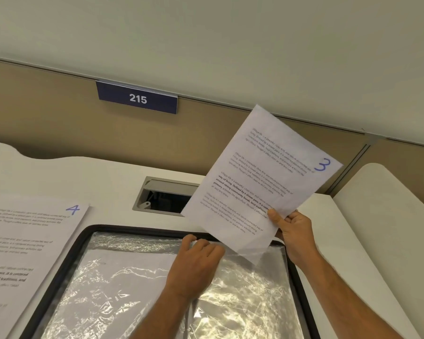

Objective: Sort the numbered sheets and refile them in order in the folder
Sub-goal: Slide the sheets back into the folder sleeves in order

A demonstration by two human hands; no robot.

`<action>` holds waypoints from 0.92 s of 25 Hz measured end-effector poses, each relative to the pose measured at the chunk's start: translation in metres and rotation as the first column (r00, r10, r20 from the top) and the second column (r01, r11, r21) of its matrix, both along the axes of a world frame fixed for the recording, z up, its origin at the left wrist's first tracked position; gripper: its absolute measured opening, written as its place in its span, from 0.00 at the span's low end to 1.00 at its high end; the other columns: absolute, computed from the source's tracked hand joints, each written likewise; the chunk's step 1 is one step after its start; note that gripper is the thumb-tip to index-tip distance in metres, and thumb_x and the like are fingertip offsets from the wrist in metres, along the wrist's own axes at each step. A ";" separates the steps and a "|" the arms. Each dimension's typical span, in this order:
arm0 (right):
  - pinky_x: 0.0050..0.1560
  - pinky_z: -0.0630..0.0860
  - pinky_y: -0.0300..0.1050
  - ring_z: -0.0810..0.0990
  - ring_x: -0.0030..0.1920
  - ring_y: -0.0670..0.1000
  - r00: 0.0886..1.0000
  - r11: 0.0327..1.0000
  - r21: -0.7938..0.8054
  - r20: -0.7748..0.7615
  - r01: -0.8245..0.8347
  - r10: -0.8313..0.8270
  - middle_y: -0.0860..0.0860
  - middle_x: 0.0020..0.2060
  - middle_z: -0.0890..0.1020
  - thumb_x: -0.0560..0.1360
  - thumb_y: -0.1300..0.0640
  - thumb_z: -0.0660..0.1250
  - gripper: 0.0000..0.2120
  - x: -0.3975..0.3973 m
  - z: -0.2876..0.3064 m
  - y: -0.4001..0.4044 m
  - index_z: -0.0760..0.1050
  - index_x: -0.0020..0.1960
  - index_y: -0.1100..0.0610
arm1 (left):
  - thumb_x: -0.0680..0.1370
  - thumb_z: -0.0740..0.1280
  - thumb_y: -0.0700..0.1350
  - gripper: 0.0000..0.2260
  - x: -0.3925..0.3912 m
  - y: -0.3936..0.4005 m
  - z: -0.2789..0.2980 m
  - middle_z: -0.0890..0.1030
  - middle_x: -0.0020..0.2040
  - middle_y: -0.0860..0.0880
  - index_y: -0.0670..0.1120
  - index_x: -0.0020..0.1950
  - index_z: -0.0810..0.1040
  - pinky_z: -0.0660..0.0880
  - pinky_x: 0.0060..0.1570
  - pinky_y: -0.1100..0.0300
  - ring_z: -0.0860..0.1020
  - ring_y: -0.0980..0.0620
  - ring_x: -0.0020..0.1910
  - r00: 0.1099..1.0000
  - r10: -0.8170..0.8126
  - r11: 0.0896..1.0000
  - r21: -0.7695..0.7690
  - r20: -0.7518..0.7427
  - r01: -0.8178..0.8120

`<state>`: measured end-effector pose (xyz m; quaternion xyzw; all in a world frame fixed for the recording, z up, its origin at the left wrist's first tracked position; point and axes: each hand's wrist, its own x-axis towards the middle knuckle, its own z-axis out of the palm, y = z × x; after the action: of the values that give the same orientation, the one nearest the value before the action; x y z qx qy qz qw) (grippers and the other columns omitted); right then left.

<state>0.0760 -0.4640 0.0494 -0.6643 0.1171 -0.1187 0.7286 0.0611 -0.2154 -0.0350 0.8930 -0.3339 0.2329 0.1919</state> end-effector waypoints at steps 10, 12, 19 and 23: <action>0.41 0.83 0.41 0.87 0.47 0.52 0.992 0.965 -0.233 -0.063 -0.121 0.109 0.51 0.49 0.87 0.73 0.66 0.73 0.10 0.004 0.014 -0.030 0.82 0.54 0.58 | 0.74 0.72 0.58 0.09 0.009 0.004 0.024 0.80 0.37 0.59 0.55 0.41 0.80 0.70 0.40 0.57 0.73 0.55 0.37 0.989 0.003 0.999 -0.040 -0.146 -0.009; 0.41 0.83 0.40 0.87 0.47 0.52 0.989 0.955 -0.257 -0.066 -0.144 0.132 0.51 0.48 0.88 0.73 0.66 0.73 0.11 0.006 0.015 -0.031 0.82 0.55 0.59 | 0.76 0.69 0.61 0.12 0.021 0.003 0.046 0.81 0.44 0.57 0.54 0.48 0.81 0.75 0.46 0.57 0.76 0.55 0.43 0.918 0.028 0.998 0.056 -0.396 -0.006; 0.44 0.84 0.43 0.87 0.48 0.52 0.988 0.955 -0.251 -0.049 -0.157 0.150 0.49 0.48 0.88 0.74 0.67 0.72 0.14 0.015 0.016 -0.034 0.81 0.58 0.59 | 0.77 0.71 0.56 0.08 0.058 0.026 0.063 0.80 0.52 0.56 0.56 0.46 0.75 0.77 0.54 0.59 0.77 0.58 0.45 0.684 0.052 0.991 0.122 -0.728 0.055; 0.42 0.84 0.44 0.87 0.48 0.55 0.984 0.960 -0.215 -0.061 -0.177 0.168 0.51 0.48 0.88 0.65 0.50 0.81 0.24 0.017 0.013 -0.037 0.81 0.57 0.58 | 0.75 0.73 0.56 0.07 0.061 0.025 0.067 0.80 0.49 0.58 0.56 0.45 0.77 0.78 0.48 0.64 0.78 0.59 0.41 0.698 0.045 0.996 0.082 -0.715 0.019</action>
<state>0.0927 -0.5007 0.0627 -0.7509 0.0604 -0.0528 0.6555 0.1218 -0.1900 0.0320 0.9228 -0.2360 -0.1451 0.2678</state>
